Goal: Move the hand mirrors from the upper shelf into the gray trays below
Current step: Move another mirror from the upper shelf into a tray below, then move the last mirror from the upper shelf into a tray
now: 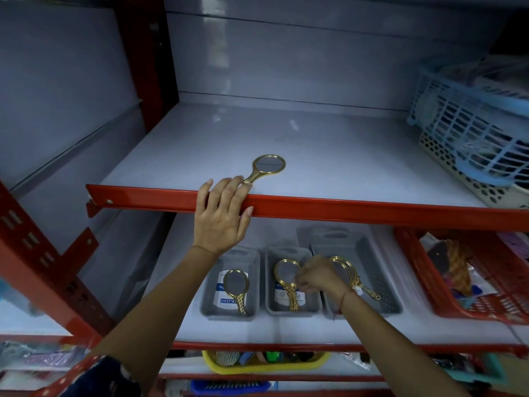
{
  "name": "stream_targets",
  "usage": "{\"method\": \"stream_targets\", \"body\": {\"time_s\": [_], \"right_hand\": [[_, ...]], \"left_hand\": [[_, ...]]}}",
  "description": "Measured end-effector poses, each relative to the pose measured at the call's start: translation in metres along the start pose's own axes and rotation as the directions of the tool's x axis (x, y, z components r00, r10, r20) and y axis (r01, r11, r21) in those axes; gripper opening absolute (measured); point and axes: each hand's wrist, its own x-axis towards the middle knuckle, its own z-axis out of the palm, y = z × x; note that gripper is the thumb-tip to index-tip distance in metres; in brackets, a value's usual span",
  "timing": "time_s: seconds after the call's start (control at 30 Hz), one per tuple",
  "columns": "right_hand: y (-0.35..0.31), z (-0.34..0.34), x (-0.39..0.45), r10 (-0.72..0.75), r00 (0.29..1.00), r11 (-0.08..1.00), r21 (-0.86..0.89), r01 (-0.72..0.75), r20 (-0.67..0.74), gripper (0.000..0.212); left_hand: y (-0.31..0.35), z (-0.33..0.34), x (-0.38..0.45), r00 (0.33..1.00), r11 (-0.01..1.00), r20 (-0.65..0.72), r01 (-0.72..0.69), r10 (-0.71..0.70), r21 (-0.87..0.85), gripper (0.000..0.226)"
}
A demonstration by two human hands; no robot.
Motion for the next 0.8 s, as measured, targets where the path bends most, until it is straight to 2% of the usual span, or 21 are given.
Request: {"method": "stream_targets", "body": {"time_s": [0.1,0.2,0.3,0.4,0.47,0.53,0.6,0.67,0.8], "right_hand": [[-0.036,-0.029,-0.043,-0.051,0.999,0.998,0.037,0.050,0.019,0.020],[-0.071,-0.061,-0.083,-0.150,0.989,0.978,0.149,0.147,0.008,0.022],[-0.106,-0.088,-0.112,-0.268,0.961,0.932,0.235,0.276,-0.066,0.015],[-0.143,-0.102,-0.126,-0.352,0.921,0.886,0.257,0.385,-0.168,0.010],[-0.168,-0.104,-0.120,-0.379,0.889,0.886,0.176,0.429,-0.258,0.013],[-0.188,-0.100,-0.101,-0.409,0.859,0.902,0.007,0.432,-0.307,0.016],[-0.203,-0.089,-0.081,-0.432,0.849,0.900,-0.199,0.387,-0.303,0.025],[-0.212,-0.073,-0.064,-0.472,0.838,0.855,-0.376,0.358,-0.275,0.031],[-0.217,-0.049,-0.048,-0.532,0.815,0.780,-0.508,0.365,-0.231,0.035]], "left_hand": [[0.001,-0.007,0.003,0.998,1.000,0.058,0.013,-0.012,-0.023,0.041],[0.000,-0.017,0.005,0.992,0.999,0.130,0.002,0.003,-0.038,0.046],[-0.004,-0.027,0.008,0.984,0.998,0.173,-0.033,0.042,-0.051,0.052],[-0.015,-0.035,0.022,0.986,0.999,0.166,-0.007,0.014,-0.042,0.055],[-0.025,-0.036,0.033,0.984,1.000,0.181,0.002,0.001,-0.017,0.057],[-0.031,-0.035,0.037,0.978,1.000,0.207,-0.024,0.022,0.009,0.059],[-0.034,-0.033,0.034,0.975,0.998,0.219,-0.051,0.042,0.036,0.061],[-0.034,-0.030,0.032,0.979,0.998,0.202,-0.048,0.039,0.041,0.060],[-0.035,-0.026,0.032,0.992,0.998,0.119,-0.053,0.050,0.030,0.056]]}}
